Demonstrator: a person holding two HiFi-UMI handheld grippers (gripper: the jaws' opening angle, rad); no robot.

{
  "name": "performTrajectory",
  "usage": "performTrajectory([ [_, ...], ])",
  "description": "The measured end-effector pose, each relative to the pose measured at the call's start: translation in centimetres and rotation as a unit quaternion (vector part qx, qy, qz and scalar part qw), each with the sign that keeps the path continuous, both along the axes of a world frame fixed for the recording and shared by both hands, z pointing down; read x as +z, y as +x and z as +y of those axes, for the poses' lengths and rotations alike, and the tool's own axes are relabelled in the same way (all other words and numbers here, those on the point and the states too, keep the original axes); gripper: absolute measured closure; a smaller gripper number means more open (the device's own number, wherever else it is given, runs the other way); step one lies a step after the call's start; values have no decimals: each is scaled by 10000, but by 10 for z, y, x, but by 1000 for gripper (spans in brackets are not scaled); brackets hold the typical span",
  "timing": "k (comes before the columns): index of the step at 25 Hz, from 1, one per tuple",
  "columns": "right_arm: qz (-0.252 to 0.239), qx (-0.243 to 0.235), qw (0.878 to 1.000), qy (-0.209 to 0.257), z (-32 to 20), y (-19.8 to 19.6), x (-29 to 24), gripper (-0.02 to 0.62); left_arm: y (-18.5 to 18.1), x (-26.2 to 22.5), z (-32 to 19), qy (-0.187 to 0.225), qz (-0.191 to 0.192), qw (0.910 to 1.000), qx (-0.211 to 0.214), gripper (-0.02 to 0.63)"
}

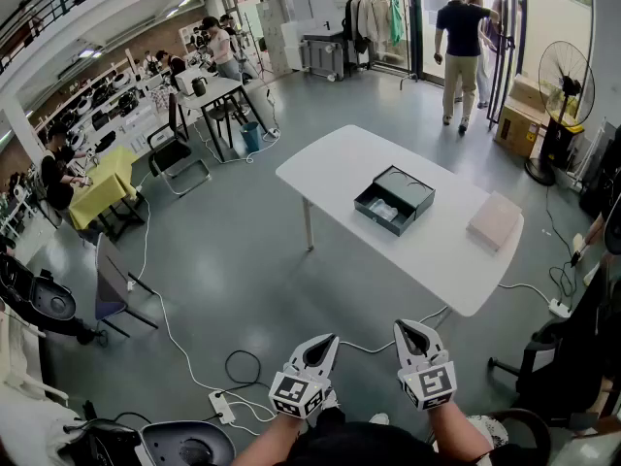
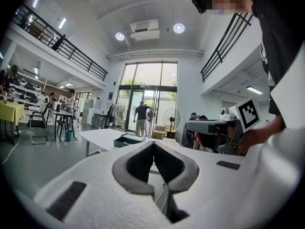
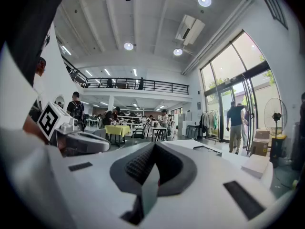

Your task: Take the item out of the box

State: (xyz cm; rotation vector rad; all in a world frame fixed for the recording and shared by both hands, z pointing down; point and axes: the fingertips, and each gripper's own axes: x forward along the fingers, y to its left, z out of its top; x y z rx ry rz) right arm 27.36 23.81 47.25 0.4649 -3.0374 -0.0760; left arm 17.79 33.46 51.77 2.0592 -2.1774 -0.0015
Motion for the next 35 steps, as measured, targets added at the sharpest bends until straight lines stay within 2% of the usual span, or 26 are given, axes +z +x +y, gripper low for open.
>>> performTrajectory([
  [12, 24, 35, 9998, 210, -4, 23, 1, 592, 24, 8, -12, -32, -70, 9999, 147, 597],
  [17, -84, 150, 9998, 92, -16, 22, -3, 592, 20, 5, -19, -55, -77, 9998, 186, 597],
  [24, -231, 212, 9995, -58, -29, -8, -7, 589, -14, 3, -28, -1, -59, 9998, 163, 597],
  [35, -189, 303, 9993, 55, -29, -108, -17, 589, -113, -4, -31, 188, -21, 9995, 239, 597],
])
